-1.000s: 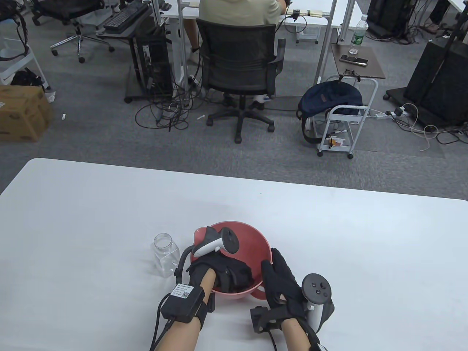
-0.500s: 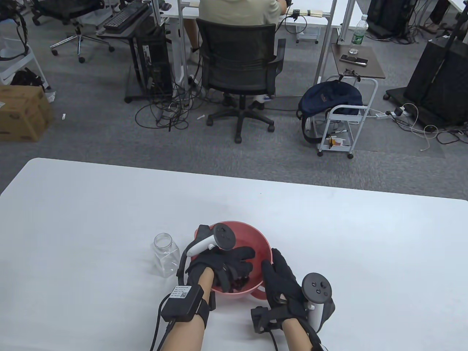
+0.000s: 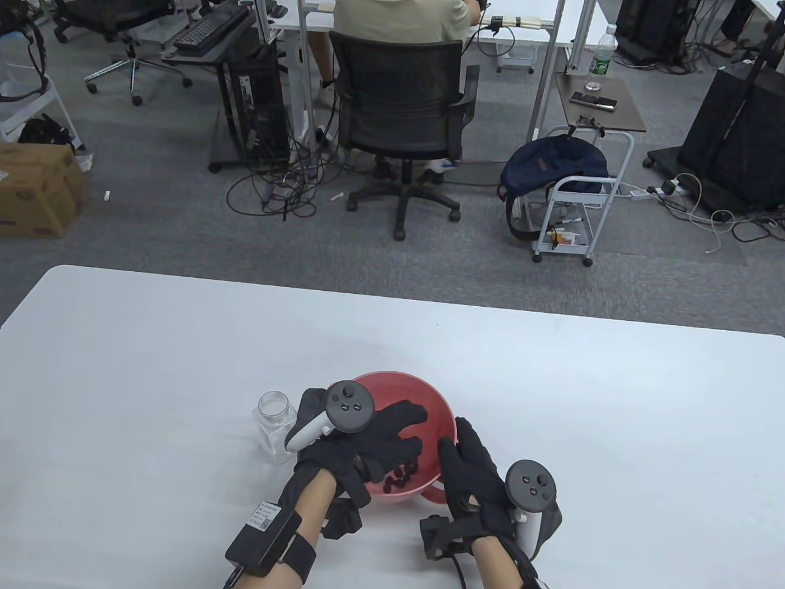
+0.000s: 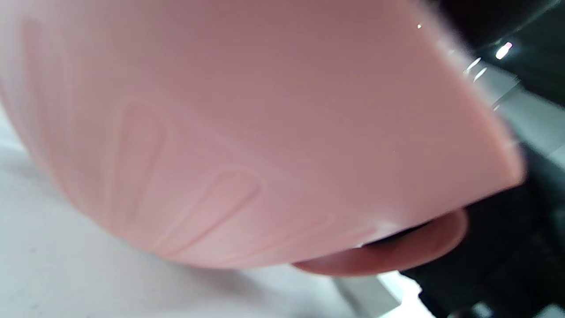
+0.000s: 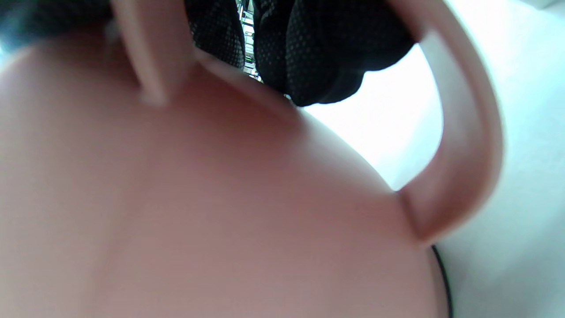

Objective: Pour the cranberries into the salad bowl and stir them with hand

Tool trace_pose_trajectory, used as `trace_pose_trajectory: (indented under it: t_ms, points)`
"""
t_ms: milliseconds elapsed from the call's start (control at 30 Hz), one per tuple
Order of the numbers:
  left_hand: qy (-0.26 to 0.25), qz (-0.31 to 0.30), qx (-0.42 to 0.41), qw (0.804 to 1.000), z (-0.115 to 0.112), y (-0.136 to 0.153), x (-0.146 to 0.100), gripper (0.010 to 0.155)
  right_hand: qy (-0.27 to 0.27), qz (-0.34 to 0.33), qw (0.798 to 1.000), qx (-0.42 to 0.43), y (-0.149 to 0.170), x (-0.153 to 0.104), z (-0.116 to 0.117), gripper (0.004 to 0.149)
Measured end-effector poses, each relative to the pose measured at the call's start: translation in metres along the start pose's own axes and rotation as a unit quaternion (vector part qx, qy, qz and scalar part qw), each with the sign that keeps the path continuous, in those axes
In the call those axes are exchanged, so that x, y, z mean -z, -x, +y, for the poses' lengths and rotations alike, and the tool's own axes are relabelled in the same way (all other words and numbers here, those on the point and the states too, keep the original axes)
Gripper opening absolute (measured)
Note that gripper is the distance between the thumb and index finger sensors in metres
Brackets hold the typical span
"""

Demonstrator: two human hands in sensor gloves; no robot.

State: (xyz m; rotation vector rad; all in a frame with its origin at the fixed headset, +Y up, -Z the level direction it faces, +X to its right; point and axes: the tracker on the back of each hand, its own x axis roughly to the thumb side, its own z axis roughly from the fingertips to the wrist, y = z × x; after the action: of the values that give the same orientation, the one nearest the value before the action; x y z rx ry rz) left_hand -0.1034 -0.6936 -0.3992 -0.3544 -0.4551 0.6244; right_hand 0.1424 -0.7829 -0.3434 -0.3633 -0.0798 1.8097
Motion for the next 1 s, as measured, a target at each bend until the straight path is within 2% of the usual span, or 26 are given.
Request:
trace_pose_trajectory:
  t_ms: [133, 267, 433, 533, 767, 1000]
  points:
    - [-0.089, -0.035, 0.001, 0.995, 0.008, 0.007, -0.026, 0.067, -0.002, 0.001, 1.0, 0.0, 0.001, 0.0, -0.001, 0.068]
    - [-0.148, -0.053, 0.004, 0.988, 0.012, 0.023, -0.051, 0.067, -0.001, -0.001, 1.0, -0.002, 0.0, 0.0, -0.001, 0.068]
    - [-0.225, -0.087, -0.067, 0.968, 0.017, 0.046, -0.076, 0.065, 0.002, -0.006, 1.0, -0.005, 0.001, -0.001, -0.001, 0.068]
    - [-0.246, -0.075, -0.071, 0.964, 0.025, 0.054, -0.085, 0.065, 0.005, -0.009, 1.0, -0.004, 0.001, -0.002, -0.001, 0.068]
    - [-0.305, -0.041, 0.006, 0.951, 0.036, 0.062, -0.104, 0.067, 0.011, -0.036, 0.999, -0.037, -0.005, -0.006, -0.003, 0.073]
    - [-0.336, -0.02, 0.067, 0.939, 0.038, 0.055, -0.111, 0.069, 0.04, -0.102, 0.987, -0.12, -0.025, -0.018, -0.012, 0.077]
